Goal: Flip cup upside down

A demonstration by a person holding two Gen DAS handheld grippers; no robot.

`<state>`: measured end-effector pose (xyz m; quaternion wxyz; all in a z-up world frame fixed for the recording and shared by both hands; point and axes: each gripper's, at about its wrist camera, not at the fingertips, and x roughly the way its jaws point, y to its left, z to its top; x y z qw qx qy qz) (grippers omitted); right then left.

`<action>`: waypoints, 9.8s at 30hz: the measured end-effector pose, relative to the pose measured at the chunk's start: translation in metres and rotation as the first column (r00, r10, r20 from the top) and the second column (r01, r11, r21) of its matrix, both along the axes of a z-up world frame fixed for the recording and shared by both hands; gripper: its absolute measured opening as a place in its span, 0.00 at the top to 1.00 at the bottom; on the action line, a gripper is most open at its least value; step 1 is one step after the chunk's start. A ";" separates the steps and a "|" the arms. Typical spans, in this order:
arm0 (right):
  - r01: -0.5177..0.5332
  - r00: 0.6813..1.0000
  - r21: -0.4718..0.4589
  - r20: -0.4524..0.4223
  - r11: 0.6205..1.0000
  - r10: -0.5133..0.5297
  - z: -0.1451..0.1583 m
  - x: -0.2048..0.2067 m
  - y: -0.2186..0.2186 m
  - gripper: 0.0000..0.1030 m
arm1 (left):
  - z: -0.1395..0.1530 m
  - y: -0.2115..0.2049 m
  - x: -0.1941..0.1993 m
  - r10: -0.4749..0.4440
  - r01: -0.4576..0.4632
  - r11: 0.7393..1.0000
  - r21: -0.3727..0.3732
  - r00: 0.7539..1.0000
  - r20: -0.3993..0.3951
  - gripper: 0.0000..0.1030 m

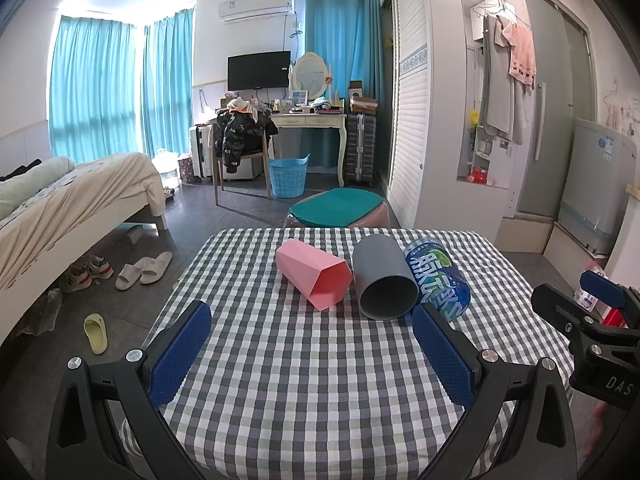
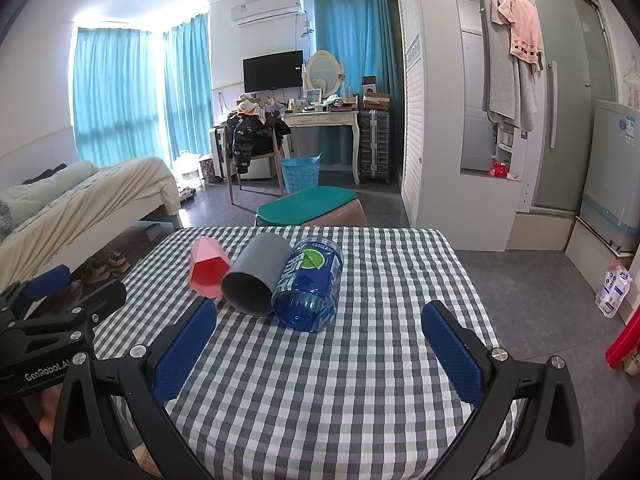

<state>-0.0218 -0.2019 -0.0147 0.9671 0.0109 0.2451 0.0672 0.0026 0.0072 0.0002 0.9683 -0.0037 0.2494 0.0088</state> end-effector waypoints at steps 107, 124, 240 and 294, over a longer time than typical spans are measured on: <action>-0.077 0.953 -0.197 -0.303 0.977 0.014 -0.086 0.079 0.138 0.29 | -0.068 0.145 0.049 0.139 -0.158 0.975 -0.159 0.982 -0.126 0.00; -0.154 0.959 -0.132 -0.257 0.979 0.116 -0.052 0.001 0.135 0.20 | -0.032 0.120 0.009 0.146 -0.153 0.985 -0.076 0.985 -0.092 0.00; 0.037 0.996 0.004 -0.082 0.999 -0.036 -0.004 0.002 -0.044 0.14 | 0.006 -0.038 0.033 -0.162 0.159 0.986 -0.049 0.983 -0.084 0.18; 0.020 1.000 -0.044 -0.005 0.999 -0.020 -0.022 -0.078 0.027 0.01 | -0.026 0.040 -0.078 -0.032 0.033 0.998 -0.044 0.999 0.033 0.00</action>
